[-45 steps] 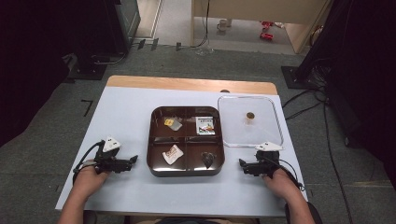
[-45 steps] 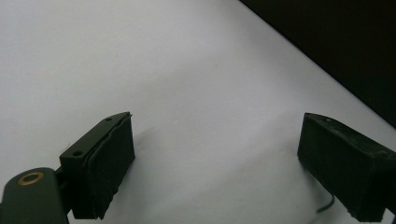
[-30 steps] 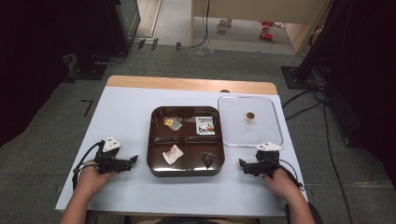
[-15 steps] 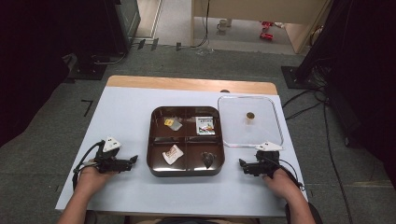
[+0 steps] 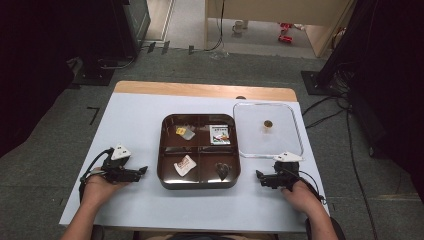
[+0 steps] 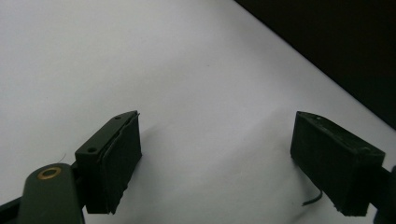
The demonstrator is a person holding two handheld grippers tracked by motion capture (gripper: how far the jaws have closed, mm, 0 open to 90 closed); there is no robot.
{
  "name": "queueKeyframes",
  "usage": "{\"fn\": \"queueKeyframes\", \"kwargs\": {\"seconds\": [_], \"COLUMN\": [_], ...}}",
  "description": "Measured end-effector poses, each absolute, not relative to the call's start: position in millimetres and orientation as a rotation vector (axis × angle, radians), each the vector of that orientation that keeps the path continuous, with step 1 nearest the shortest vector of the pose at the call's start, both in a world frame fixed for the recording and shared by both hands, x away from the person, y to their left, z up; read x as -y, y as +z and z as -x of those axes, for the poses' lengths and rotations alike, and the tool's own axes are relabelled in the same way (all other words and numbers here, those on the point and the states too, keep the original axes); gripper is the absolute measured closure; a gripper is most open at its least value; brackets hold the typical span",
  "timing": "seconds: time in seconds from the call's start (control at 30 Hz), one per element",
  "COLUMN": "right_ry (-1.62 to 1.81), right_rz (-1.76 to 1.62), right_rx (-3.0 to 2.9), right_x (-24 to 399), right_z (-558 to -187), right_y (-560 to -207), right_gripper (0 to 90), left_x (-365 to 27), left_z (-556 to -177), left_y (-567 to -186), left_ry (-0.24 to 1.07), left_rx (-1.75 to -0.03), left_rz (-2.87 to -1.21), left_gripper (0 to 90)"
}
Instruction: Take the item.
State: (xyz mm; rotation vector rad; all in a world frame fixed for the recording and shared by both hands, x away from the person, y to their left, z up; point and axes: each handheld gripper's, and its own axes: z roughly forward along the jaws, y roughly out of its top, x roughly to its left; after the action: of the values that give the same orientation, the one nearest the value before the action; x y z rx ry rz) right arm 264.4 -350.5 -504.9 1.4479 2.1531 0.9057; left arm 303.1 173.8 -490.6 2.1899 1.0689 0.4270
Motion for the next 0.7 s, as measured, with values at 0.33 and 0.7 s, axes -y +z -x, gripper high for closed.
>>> {"fn": "queueKeyframes", "kwargs": {"seconds": [0.33,0.7], "right_ry": [0.906,0.905], "right_rz": [-1.447,-1.448], "right_rx": [-2.152,-2.152], "right_x": [350.4,350.4], "right_z": [-264.4,-264.3], "right_y": [-504.9,-504.9], "right_gripper": [0.0,0.0], "left_x": [-177.1,-174.7], "left_z": [-304.1,-306.9], "left_y": [-482.2,-469.6], "left_ry": [0.405,0.338], "left_rx": [-1.074,-1.025], "left_rz": [-2.141,-2.126], "left_gripper": [34.6,37.8]}}
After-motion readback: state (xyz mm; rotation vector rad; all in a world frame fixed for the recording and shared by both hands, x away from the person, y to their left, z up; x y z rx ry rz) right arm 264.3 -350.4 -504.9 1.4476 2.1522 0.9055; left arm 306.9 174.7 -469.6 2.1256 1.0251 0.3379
